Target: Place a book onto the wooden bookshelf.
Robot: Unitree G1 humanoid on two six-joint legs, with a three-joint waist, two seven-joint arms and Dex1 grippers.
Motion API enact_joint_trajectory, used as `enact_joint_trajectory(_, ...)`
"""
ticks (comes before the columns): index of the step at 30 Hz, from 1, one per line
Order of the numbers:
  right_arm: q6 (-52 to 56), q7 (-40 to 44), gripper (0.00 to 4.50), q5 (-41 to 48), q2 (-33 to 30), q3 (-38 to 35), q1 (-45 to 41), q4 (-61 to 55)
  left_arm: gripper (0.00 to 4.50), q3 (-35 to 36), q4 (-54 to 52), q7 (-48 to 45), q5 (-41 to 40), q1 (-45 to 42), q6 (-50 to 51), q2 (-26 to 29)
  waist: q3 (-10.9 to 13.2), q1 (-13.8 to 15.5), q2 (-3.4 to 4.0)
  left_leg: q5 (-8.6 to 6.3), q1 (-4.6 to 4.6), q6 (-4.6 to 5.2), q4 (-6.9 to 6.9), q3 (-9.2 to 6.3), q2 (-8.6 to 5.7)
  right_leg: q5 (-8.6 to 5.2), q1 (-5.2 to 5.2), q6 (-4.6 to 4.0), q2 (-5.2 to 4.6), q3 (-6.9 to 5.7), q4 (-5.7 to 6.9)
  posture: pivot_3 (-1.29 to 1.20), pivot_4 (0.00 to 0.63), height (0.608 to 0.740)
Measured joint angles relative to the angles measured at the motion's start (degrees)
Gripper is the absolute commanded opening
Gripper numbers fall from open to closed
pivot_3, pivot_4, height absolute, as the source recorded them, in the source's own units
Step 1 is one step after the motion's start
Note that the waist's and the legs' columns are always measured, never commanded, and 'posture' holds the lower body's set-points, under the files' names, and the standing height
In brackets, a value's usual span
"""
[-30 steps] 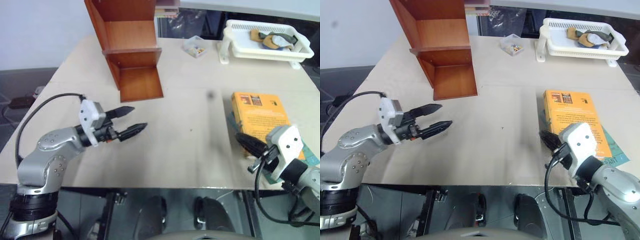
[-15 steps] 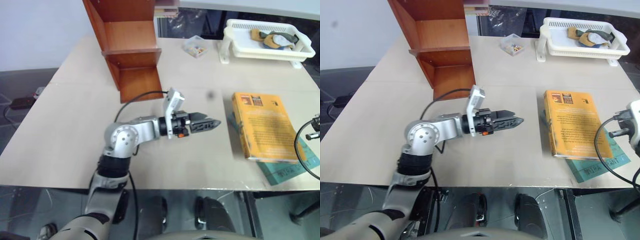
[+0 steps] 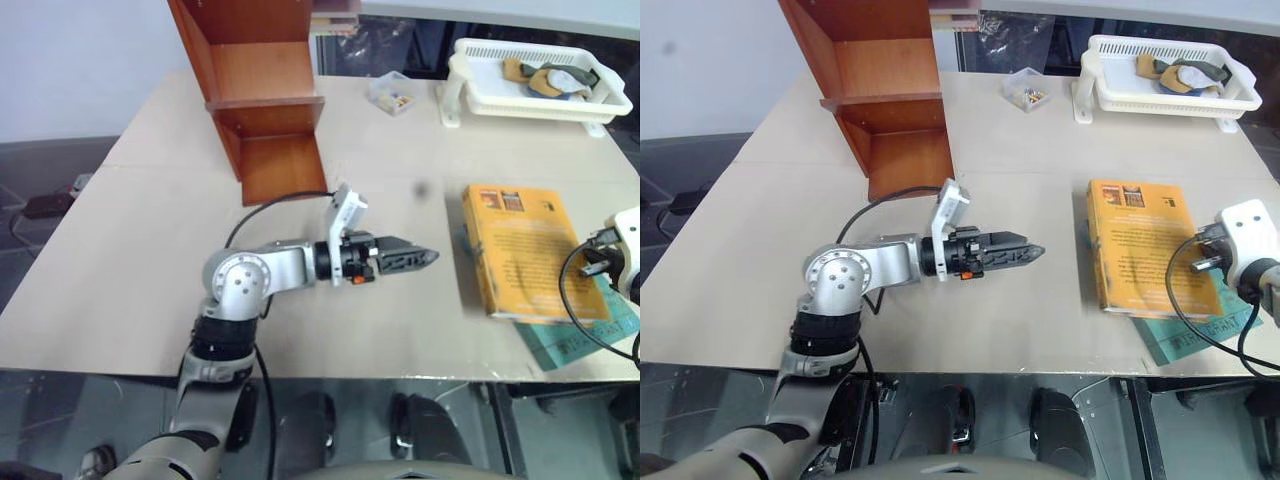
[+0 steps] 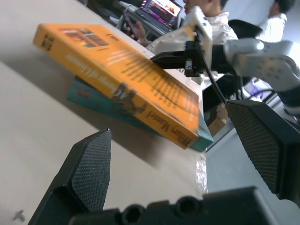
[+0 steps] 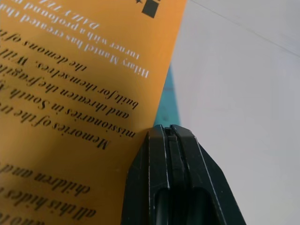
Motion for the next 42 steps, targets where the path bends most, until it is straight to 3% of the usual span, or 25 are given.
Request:
enact_joint_trajectory(6,0.0,1.7,0.06,-1.0,0.3,0.2,0.3,0.0,4.50,-7.2,-4.6,-18.2,9.7,2.8,-16.6,12.5,0.0,-0.2,0.07,-0.01,0.03,0.00,-0.01,0.04,0.03,-0.03,-0.02,-0.27,0.01,0.01,0.00,0.00,0.150,0.740)
enact_joint_trajectory(12,-0.1,3.2,0.06,-1.4,0.6,0.8,-0.3,0.0,4.50,-7.7,-4.0,-29.2,12.3,3.3,-23.8,16.9,0.0,-0.1,0.07,-0.06,0.00,0.08,0.01,0.03,0.02,-0.15,-0.02,-0.11,-0.01,0.00,0.00,0.00,0.150,0.740)
enact_joint_trajectory(20,-0.2,4.1,0.06,-2.0,3.2,2.2,-1.3,0.0,4.50,-7.6,-3.1,-31.2,13.6,3.3,-26.0,17.4,0.0,-0.1,0.08,-0.05,0.00,0.08,0.01,0.02,0.03,-0.11,-0.02,0.02,0.00,0.00,0.00,0.00,0.150,0.740)
enact_joint_trajectory(26,-1.1,3.9,0.06,-3.5,3.7,1.9,-0.7,-0.3,4.50,-7.5,-0.5,-26.8,13.5,3.2,-22.9,15.2,0.0,-0.1,0.09,-0.05,0.01,0.08,0.01,0.02,0.02,-0.07,-0.02,0.10,0.00,0.00,0.00,0.00,0.150,0.740)
enact_joint_trajectory(29,-1.4,4.6,0.68,-3.7,2.7,-2.4,4.4,-4.0,4.50,-7.4,3.5,-23.5,13.3,2.7,-19.9,12.3,0.0,0.5,0.19,-0.04,-0.06,0.06,0.01,-0.03,0.00,-0.07,-0.02,0.11,-0.02,-0.05,-0.01,0.00,0.150,0.740)
enact_joint_trajectory(32,1.3,6.8,2.00,0.0,5.0,-16.5,13.2,-17.7,4.50,-5.8,10.8,-18.1,12.3,0.4,-14.4,6.5,0.0,1.3,0.21,-0.03,-0.06,0.03,0.02,-0.09,0.02,-0.09,-0.01,0.15,0.00,-0.10,-0.01,0.00,0.150,0.740)
enact_joint_trajectory(33,2.1,7.1,2.65,1.5,6.5,-19.4,14.7,-21.2,4.50,-5.3,12.2,-17.2,11.9,-0.6,-13.2,5.3,0.0,1.3,0.20,-0.03,-0.06,0.05,0.03,-0.14,0.02,-0.09,0.01,0.15,0.01,-0.12,-0.01,0.00,0.150,0.740)
enact_joint_trajectory(34,2.4,7.3,2.92,2.3,7.3,-20.8,15.4,-23.1,4.50,-5.0,12.9,-16.7,11.7,-1.0,-12.6,4.7,0.0,1.3,0.20,-0.06,-0.05,0.09,0.02,-0.16,0.03,-0.09,0.03,0.15,0.02,-0.13,-0.01,0.00,0.150,0.740)
enact_joint_trajectory(35,3.7,8.1,3.16,6.1,9.8,-24.6,18.3,-29.7,4.50,-3.9,15.7,-15.2,10.9,-3.0,-10.7,2.8,0.0,1.2,0.19,-0.09,-0.03,0.13,0.02,-0.17,0.03,-0.10,0.05,0.15,0.01,-0.13,-0.01,0.00,0.150,0.740)
enact_joint_trajectory(38,3.8,6.7,4.46,19.1,17.3,-30.3,29.1,-44.7,4.50,-0.1,24.4,-12.7,10.0,-8.3,-7.4,-1.0,0.0,1.3,0.21,-0.10,-0.05,0.14,0.03,-0.30,0.05,-0.11,0.08,0.15,0.03,-0.24,0.00,0.00,0.150,0.740)
enact_joint_trajectory(42,-4.1,2.6,4.46,28.1,15.3,-29.9,40.1,-47.9,4.50,1.6,31.3,-11.4,10.1,-12.9,-6.1,-3.7,-0.1,0.7,0.11,-0.11,0.00,0.18,0.10,-0.16,-0.04,-0.22,0.14,-0.02,-0.04,-0.03,-0.03,0.00,0.150,0.740)
